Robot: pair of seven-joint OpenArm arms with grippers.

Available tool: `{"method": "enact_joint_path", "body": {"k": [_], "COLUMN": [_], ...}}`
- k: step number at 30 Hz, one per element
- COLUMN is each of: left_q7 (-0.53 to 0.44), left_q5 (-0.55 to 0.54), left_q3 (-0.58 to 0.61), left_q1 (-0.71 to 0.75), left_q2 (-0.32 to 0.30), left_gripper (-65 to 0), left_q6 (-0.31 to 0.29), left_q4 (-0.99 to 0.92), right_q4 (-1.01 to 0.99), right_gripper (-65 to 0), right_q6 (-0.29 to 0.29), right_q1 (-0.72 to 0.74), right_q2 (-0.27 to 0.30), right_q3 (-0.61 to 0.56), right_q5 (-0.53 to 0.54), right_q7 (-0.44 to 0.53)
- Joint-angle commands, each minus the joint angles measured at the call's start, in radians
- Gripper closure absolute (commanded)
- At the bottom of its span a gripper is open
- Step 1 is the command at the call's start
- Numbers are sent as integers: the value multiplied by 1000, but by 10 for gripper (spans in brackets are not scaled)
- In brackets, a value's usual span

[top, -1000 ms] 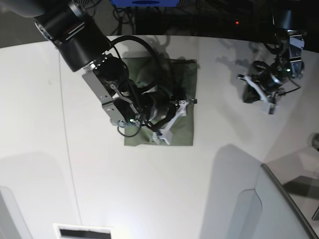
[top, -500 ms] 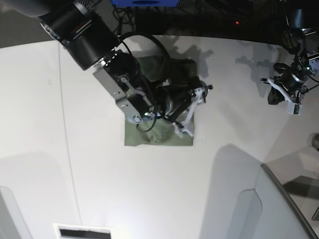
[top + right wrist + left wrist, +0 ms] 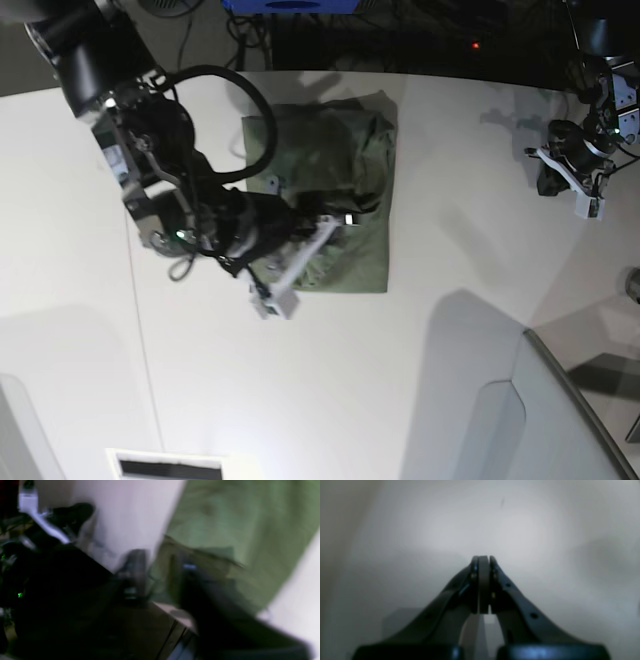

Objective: Layout the t-shirt on the table in an organized manner, then fold the t-shirt properly

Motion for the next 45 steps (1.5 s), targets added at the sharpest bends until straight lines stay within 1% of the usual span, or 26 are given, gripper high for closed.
{"method": "enact_joint_path", "body": {"k": [1, 2, 4, 6, 8, 11, 15, 16, 19, 20, 22, 28, 30, 32, 33, 38, 40, 42, 45], "left_q7": [-25, -25, -25, -25, -25, -25, -25, -25, -25, -25, -25, -25, -25, -25, -25, -25, -25, -25, -25], "left_q5": [-13, -13, -13, -13, -13, -13, -13, -13, -13, -13, -13, -13, -13, -13, -13, -13, -13, -13, -13], "left_q3": [-7, -7, -7, -7, -7, -7, -7, -7, -7, -7, -7, -7, -7, -7, -7, -7, -7, -7, -7], "left_q1": [-10, -10, -10, -14, -16, -16, -10, -10, -10, -10, -11, -13, -13, -13, -13, -17, -17, -17, -17], "left_q2": [-25, -25, -25, -25, -25, -25, -25, -25, -25, -25, -23, -21, -21, -21, -21, -21, -21, -21, -21], "left_gripper": [0, 0, 0, 0, 0, 0, 0, 0, 0, 0, 0, 0, 0, 0, 0, 0, 0, 0, 0], "left_q6": [-1, -1, -1, -1, -1, -1, -1, -1, -1, -1, -1, -1, -1, -1, -1, -1, -1, -1, -1], "left_q4": [13, 14, 16, 19, 21, 21, 19, 19, 17, 17, 17, 19, 19, 14, 14, 14, 14, 14, 14], "right_q4": [20, 17, -11, -71, -129, -194, -247, -254, -286, -301, -332, -442, -482, -527, -547, -714, -786, -821, -834], "right_gripper": [0, 0, -26, -8, -2, -2, -2, -2, -2, -2, -2, -2, -2, -2, -2, -2, -2, -2, -2], "right_q6": [6, 6, 9, 9, 10, 10, 12, 18, 78, 96, 112, 116, 116, 116, 116, 116, 118, 124, 167], "right_q1": [4, -13, -37, -42, -41, -41, -39, -37, -19, -14, 4, 68, 96, 145, 164, 256, 297, 329, 374], "right_q2": [0, 5, 10, 7, 7, 11, 5, 5, 2, -6, -32, -90, -90, -92, -102, -210, -233, -239, -239], "right_q3": [28, 49, 91, 117, 123, 118, 117, 117, 118, 118, 118, 115, 84, 15, -12, -46, -48, -94, -169], "right_q5": [18, 18, 18, 13, 13, 13, 13, 13, 13, 13, 13, 11, 11, 19, 19, 15, 13, 13, 18], "right_q7": [7, 10, 11, 13, 33, 100, 116, 116, 117, 119, 127, 153, 179, 223, 240, 286, 323, 375, 466]}}
